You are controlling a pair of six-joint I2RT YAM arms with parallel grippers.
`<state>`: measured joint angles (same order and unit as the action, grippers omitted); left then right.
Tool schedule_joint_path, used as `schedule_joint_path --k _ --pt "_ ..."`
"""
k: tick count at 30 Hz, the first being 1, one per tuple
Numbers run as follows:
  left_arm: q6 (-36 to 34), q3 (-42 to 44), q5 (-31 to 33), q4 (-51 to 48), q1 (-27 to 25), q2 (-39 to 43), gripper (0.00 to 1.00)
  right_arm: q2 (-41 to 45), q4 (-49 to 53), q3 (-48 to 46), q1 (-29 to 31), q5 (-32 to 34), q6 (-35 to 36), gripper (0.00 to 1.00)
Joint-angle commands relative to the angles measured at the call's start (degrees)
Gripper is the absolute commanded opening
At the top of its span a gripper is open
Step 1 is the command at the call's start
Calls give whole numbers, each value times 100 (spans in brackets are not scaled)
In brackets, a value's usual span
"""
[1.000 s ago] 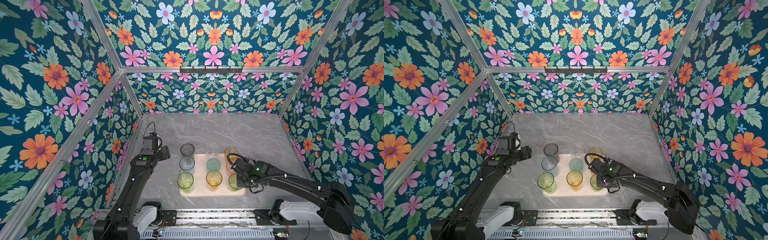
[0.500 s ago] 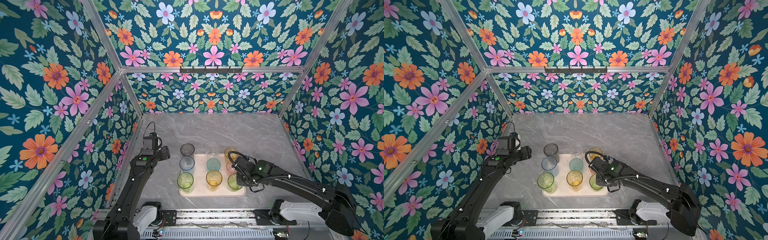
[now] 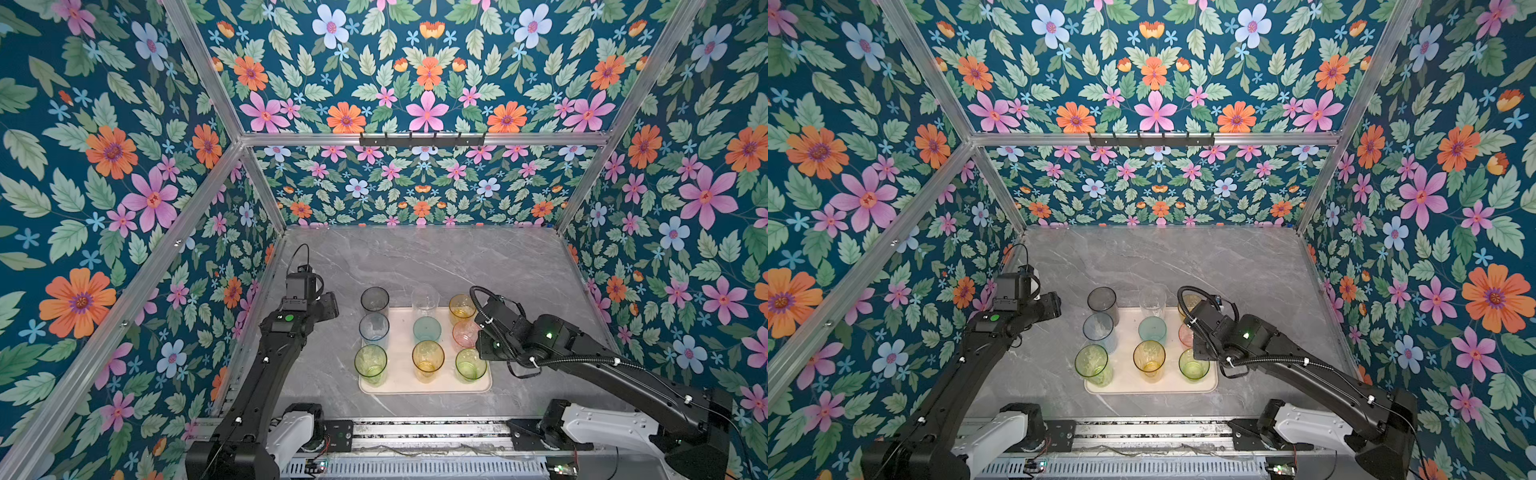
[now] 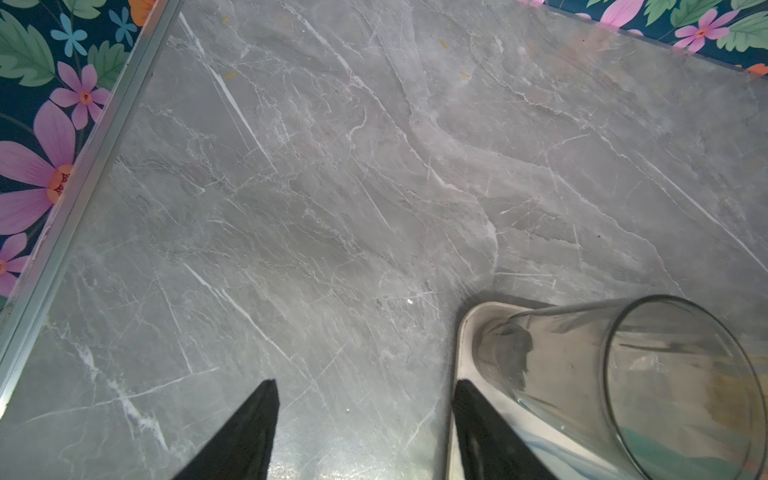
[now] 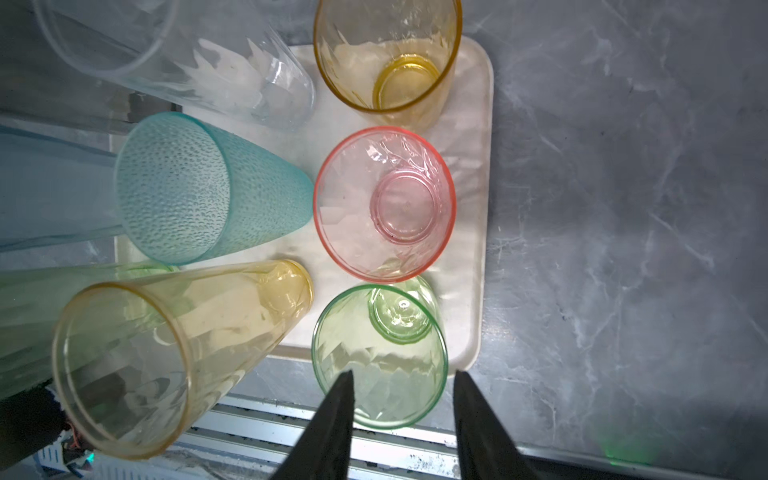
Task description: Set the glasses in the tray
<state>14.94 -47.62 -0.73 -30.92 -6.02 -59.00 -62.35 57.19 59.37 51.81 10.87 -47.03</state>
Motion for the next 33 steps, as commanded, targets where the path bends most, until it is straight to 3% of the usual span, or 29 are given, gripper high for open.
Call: schedule_joint_path --k 1,6,10,14,17,24,29,33 --pt "43 -93 -26 -54 5 -28 70 63 73 169 4 422 425 42" --pt "233 -153 -84 -11 5 98 70 229 -383 267 -144 982 967 51" --pt "545 -231 -363 74 5 257 70 315 -830 377 -640 1308 1531 57" --pt "776 -244 -396 461 0 371 71 381 -1368 483 -1541 625 2119 56" --pt "925 -269 -171 864 5 355 71 356 -1653 587 -1925 503 2467 61" --pt "1125 -29 543 2132 5 158 74 195 -2313 568 -2805 164 3086 73" --pt "966 204 1551 2978 5 -83 79 21 -2760 344 -3731 -550 3003 78" --pt "792 474 2411 3600 5 -312 82 115 -3333 -23 -4047 -416 2910 84"
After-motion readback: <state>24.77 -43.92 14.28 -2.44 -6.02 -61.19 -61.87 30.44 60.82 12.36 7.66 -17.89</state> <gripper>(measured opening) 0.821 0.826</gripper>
